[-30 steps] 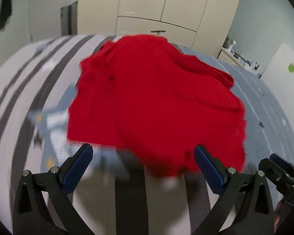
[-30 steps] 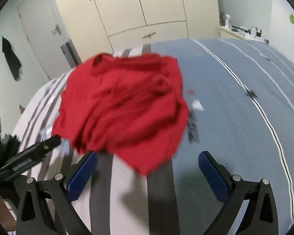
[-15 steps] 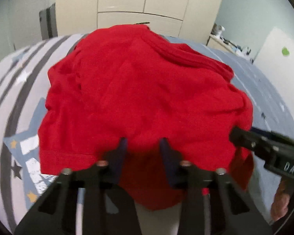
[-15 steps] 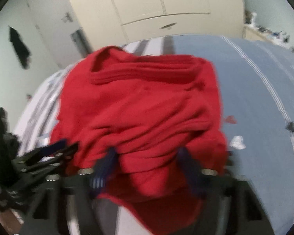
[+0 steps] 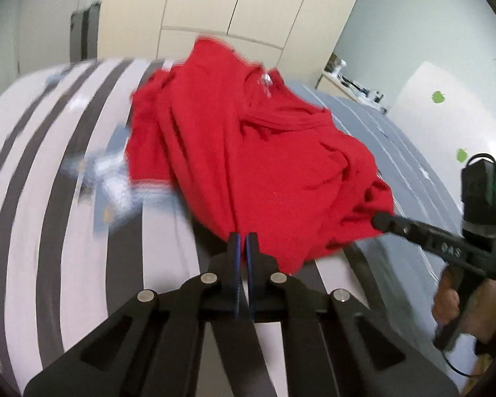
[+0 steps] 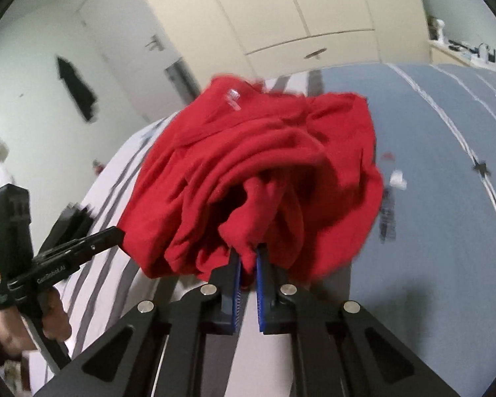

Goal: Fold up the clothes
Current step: 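Grasp the red garment with the left gripper while the right gripper grasps it too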

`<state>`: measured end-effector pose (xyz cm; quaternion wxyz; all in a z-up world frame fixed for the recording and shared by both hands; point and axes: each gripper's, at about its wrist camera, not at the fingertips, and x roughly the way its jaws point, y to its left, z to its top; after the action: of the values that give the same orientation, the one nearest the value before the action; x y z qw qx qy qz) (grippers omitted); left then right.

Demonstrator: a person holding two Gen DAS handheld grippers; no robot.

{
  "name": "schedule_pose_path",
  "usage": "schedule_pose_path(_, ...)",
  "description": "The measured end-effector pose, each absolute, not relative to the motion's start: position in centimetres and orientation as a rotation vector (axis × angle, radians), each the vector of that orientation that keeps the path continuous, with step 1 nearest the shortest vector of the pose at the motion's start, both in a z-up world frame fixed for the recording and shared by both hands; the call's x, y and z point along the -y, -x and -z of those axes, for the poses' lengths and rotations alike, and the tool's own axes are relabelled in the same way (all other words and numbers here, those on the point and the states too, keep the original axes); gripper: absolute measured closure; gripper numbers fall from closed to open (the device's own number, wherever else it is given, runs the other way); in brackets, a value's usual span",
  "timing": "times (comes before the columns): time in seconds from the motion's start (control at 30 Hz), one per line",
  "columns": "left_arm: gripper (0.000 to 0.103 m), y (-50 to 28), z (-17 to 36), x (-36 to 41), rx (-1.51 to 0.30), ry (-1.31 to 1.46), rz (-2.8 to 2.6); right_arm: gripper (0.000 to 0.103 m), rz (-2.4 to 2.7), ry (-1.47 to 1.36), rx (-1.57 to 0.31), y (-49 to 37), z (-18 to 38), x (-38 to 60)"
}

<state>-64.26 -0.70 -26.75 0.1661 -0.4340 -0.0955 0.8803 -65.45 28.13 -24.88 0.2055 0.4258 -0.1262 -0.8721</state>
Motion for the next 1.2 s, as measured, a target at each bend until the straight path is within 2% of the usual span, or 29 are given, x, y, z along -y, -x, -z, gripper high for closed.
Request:
schedule_pose_path(0.27, 0.103, 42.2, 28.0, 1.2, 0.325, 1.562, -2.294, 0.096, 2.301, -1.331, 0.306, 48.2, 24.7, -28.5)
schedule_pose_path(0.37, 0.103, 39.5, 28.6, 1.2, 0.314, 1.603, -2.281, 0.096, 2.243, -1.448, 0.299, 43.1, 25.9, -28.6)
schedule_pose_path(0.43, 0.102, 41.0, 28.8, 1.2, 0.341, 1.553, -2.299, 0.096, 2.244, -1.499, 0.284, 41.2, 26.4, -28.8)
schedule_pose_path(0.47, 0.098, 42.4, 28.8, 1.1, 0.353, 1.529, -2.323, 0.096, 2.263, -1.509, 0.272, 41.2, 26.7, -29.0)
schedule_pose_path(0.53, 0.081, 46.2, 28.8, 0.6, 0.356, 1.470, -2.386, 0.092, 2.322, -1.486, 0.261, 42.3, 26.3, -29.5)
schedule_pose_path(0.57, 0.064, 48.1, 28.8, 0.2, 0.359, 1.438, -2.412, 0.088, 2.359, -1.467, 0.254, 43.1, 25.9, -29.8)
schedule_pose_path(0.6, 0.045, 49.7, 28.6, -0.3, 0.367, 1.401, -2.431, 0.078, 2.395, -1.448, 0.246, 43.9, 25.4, -30.0)
schedule_pose_path(0.63, 0.038, 51.7, 28.6, -0.8, 0.375, 1.361, -2.456, 0.067, 2.436, -1.421, 0.256, 45.1, 25.2, -30.5)
schedule_pose_path(0.67, 0.031, 53.9, 28.5, -1.3, 0.376, 1.322, -2.487, 0.061, 2.478, -1.392, 0.270, 46.4, 25.0, -31.0)
schedule_pose_path(0.7, 0.030, 55.7, 28.4, -1.6, 0.363, 1.292, -2.517, 0.055, 2.512, -1.365, 0.286, 47.8, 24.5, -31.4)
schedule_pose_path(0.8, 0.030, 62.2, 28.6, -2.9, 0.290, 1.224, -2.609, 0.046, 2.550, -1.338, 0.312, 51.9, 24.4, -31.4)
schedule_pose_path(0.97, 0.030, 71.3, 30.7, -5.3, 0.043, 1.298, -2.679, 0.046, 2.549, -1.348, 0.332, 58.9, 25.6, -30.2)
schedule_pose_path(1.13, 0.032, 76.6, 32.1, -6.4, -0.084, 1.373, -2.682, 0.046, 2.548, -1.357, 0.351, 65.8, 26.8, -29.0)
schedule_pose_path(1.17, 0.045, 77.2, 32.3, -6.5, -0.117, 1.389, -2.680, 0.046, 2.532, -1.372, 0.371, 66.7, 27.3, -28.7)
schedule_pose_path(1.2, 0.072, 77.6, 32.7, -6.6, -0.143, 1.410, -2.669, 0.046, 2.513, -1.389, 0.394, 67.6, 27.9, -28.5)
